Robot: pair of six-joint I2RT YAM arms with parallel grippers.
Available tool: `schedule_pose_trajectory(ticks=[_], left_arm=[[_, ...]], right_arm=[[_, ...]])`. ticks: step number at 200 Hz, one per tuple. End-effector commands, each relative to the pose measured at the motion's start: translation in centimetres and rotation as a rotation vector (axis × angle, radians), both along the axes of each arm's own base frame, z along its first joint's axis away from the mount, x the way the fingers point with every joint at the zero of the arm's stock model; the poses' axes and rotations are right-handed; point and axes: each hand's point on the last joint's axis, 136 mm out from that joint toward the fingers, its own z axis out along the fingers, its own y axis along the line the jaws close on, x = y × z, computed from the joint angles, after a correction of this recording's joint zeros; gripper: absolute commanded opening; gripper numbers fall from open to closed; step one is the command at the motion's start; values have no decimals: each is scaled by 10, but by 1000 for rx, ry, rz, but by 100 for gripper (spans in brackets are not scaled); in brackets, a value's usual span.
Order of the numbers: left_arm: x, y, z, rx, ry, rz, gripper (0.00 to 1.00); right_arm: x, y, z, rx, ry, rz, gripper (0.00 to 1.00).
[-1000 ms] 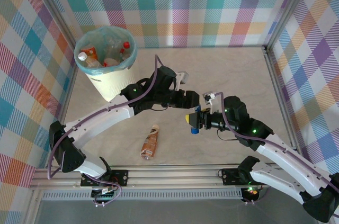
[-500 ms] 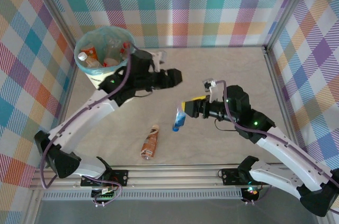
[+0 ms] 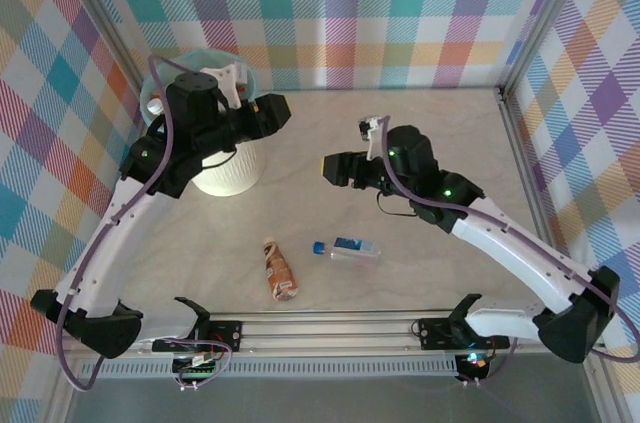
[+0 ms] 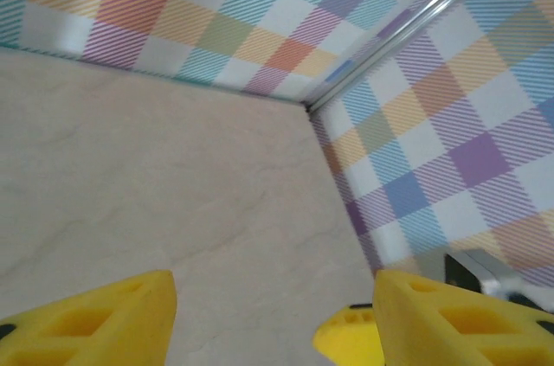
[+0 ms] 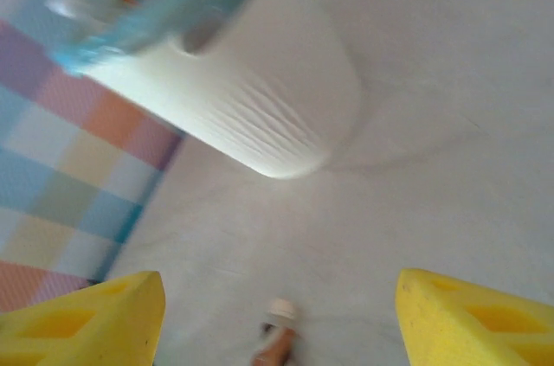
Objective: Put the plastic bottles in the bin
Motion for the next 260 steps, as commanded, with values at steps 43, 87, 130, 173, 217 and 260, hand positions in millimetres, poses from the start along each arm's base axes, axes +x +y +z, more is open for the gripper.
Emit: schedule_pose_trajectory(ticks=[43,87,130,173,217,260], left_arm=[[-7,15,-32,89,46,23,64],[-7,12,-43,88,70,15,66],[-12,15,-43,80,72,16,67],[-19,20,-44,95,78,21,67],[-17,18,-45,97,82,18,69],[-19,23,-40,101,68,31,69]], right_arm=[[-40,-39,-115,-453,223,156,90],[-49,-65,-172,-764,275,320,98],[-55,-54,-202,-824,256,549,99],[-76,-58,-226,-822,317,656,97],[-75,-78,-259,-966,422,639,85],[-75,-77,-262,-978,456,644,62]])
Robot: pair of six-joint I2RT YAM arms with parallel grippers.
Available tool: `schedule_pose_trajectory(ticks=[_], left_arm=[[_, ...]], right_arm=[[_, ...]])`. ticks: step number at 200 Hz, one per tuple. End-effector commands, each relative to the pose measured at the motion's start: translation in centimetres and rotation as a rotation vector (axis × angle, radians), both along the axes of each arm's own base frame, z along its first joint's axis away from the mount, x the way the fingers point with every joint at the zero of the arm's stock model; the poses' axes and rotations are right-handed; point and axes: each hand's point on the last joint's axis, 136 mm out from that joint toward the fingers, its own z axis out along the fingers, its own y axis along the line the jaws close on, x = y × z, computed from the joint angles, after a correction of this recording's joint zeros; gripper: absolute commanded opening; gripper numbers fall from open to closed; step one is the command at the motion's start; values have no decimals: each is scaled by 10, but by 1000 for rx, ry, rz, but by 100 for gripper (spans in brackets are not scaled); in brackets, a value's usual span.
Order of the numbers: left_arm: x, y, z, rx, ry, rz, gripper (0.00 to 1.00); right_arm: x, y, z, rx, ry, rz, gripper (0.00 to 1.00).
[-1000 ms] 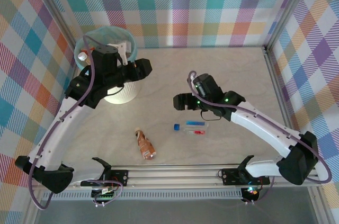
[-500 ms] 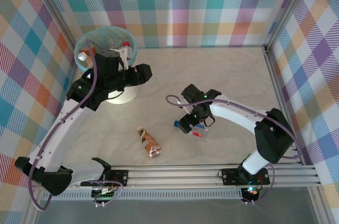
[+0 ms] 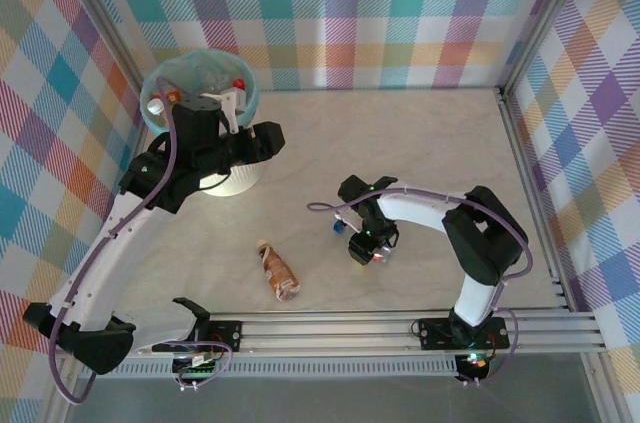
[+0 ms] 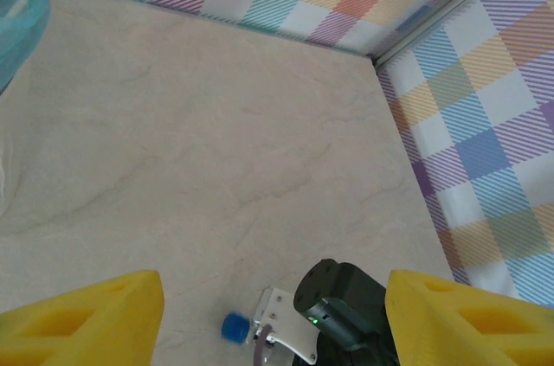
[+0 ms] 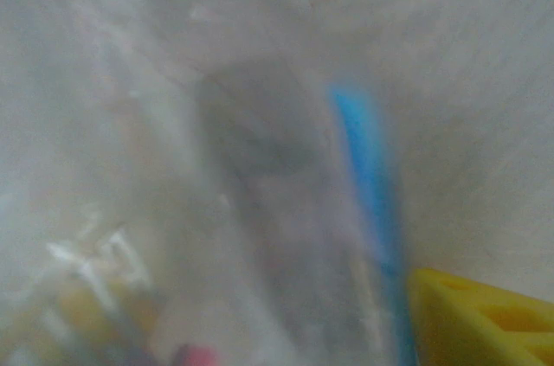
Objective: Put the plastic bottles in the bin
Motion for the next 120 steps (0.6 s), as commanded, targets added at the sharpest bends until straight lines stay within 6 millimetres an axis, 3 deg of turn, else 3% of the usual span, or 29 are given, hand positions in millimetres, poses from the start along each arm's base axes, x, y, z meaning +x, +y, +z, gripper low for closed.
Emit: schedule_pose_trajectory(ticks=[1,20,39,64,92,107,120], left_arm=[[-3,9,5,18,-17,17,69],[-5,12,5,27,-12,26,71],[-8,8,4,11,-5,2,72],[-13,-14,1,-71,24,-99,75],[-19,-50,1,-192,56,-234,77],[-29,-73,3,-216,49,-325,80],[-40,-92,8,-221,38,-405,82]], right_arm=[[-3,-1,5,-17,18,9,62],[2,4,22,23,-30,-4,58],[8,16,55,135,-108,-31,56],[13,39,122,378,-220,-79,54],[9,62,210,717,-353,-80,53],[2,70,246,864,-388,-67,53],[-3,74,266,944,-400,-55,53]])
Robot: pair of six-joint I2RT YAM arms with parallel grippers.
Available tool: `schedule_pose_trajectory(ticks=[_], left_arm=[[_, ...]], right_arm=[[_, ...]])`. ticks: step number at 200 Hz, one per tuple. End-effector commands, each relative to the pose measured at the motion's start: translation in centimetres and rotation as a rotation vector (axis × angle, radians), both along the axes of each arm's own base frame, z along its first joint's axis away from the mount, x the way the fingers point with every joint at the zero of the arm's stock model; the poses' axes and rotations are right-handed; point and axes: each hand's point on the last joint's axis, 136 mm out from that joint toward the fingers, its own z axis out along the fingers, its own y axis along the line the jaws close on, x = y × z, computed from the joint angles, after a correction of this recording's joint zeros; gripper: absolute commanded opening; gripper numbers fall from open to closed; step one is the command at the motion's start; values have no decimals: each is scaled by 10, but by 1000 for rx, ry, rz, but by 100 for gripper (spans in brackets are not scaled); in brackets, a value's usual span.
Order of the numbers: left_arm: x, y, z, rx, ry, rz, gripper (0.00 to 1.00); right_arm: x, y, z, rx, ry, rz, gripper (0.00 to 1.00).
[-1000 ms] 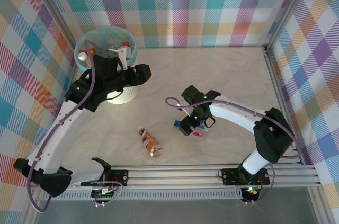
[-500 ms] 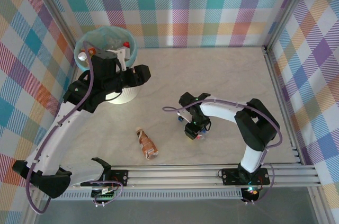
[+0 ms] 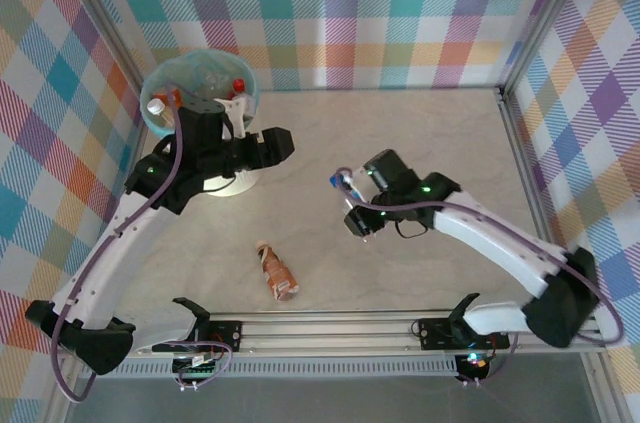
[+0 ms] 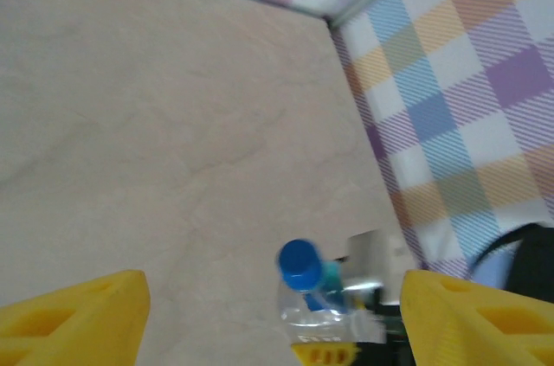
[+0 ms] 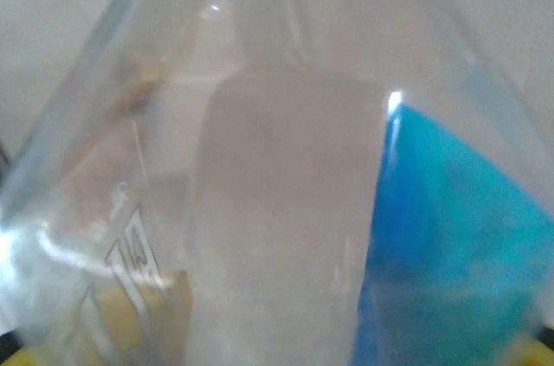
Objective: Put the plastic bottles in the bin
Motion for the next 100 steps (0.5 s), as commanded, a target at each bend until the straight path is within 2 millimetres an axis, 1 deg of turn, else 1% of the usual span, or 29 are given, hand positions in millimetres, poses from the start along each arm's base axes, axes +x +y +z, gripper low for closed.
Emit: schedule_pose_trajectory(ticks=[1,12,19,32,43,60,69,86,100], left_arm=[[-23,-46,20,-100,-40,-198,82],[-33,-60,26,-107,-57,-259,84],[-39,-68,29,-113,-69,-292,84],[-48,-77,34,-123,-92,-335,84],[-53,-81,36,-122,-105,-358,83],[-52,-82,34,-113,-111,-358,79],[-51,-84,33,-112,-109,-357,74],[-48,-85,31,-106,-108,-344,67],[-45,-85,29,-96,-106,-329,63]], right_arm=[[-11,24,50,227,-20,64,52],[-14,25,59,260,-33,79,52],[-15,25,62,269,-40,80,52],[-17,25,67,287,-48,84,51],[-21,26,72,312,-45,104,51],[-29,30,78,352,-38,150,50],[-34,32,80,369,-34,179,50],[-39,33,78,378,-32,208,50],[-41,35,75,374,-17,226,50]])
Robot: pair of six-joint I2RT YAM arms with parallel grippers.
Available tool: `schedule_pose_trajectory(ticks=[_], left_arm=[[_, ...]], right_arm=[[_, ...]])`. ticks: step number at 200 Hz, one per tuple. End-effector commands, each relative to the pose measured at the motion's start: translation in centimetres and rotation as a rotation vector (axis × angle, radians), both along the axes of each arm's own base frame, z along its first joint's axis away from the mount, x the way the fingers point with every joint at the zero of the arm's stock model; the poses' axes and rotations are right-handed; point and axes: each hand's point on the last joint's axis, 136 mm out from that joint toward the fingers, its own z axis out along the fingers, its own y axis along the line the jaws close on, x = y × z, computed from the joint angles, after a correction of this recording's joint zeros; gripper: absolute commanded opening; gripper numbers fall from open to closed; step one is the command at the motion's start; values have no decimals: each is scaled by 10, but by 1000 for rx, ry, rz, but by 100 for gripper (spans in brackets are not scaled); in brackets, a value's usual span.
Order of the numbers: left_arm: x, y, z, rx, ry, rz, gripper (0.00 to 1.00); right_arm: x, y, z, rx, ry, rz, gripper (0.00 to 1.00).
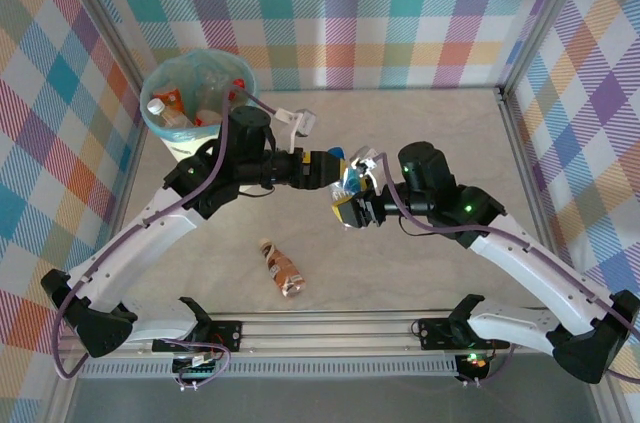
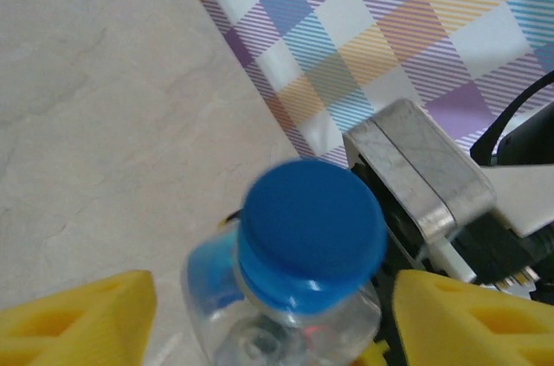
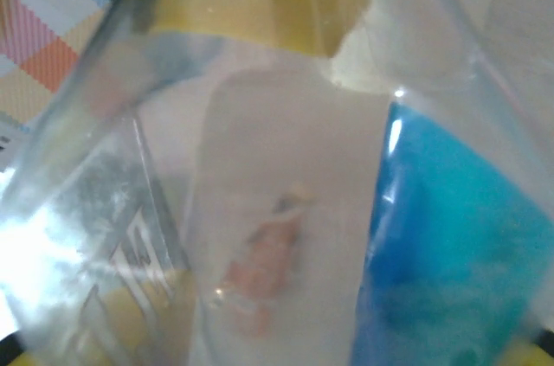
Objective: Put the plastic bottles in the bin
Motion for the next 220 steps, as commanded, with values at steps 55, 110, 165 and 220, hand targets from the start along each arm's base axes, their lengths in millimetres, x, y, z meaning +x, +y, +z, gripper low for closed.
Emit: schedule_pose_trajectory(ticks=[55,110,165,220], left_arm=[[6,-1,19,-20,-66,26,42],[8,13,37,-7,-122,92,10],[51,83,104,92,-297,420,0],[124,206,166,304,-530,891,0]], right_arm=[[-20,13,8,52,33,136,49],[-11,12,14,54,38,74,64],[28,13,50,102,12,-117,100],[40,43,78,155,3,-64,99]])
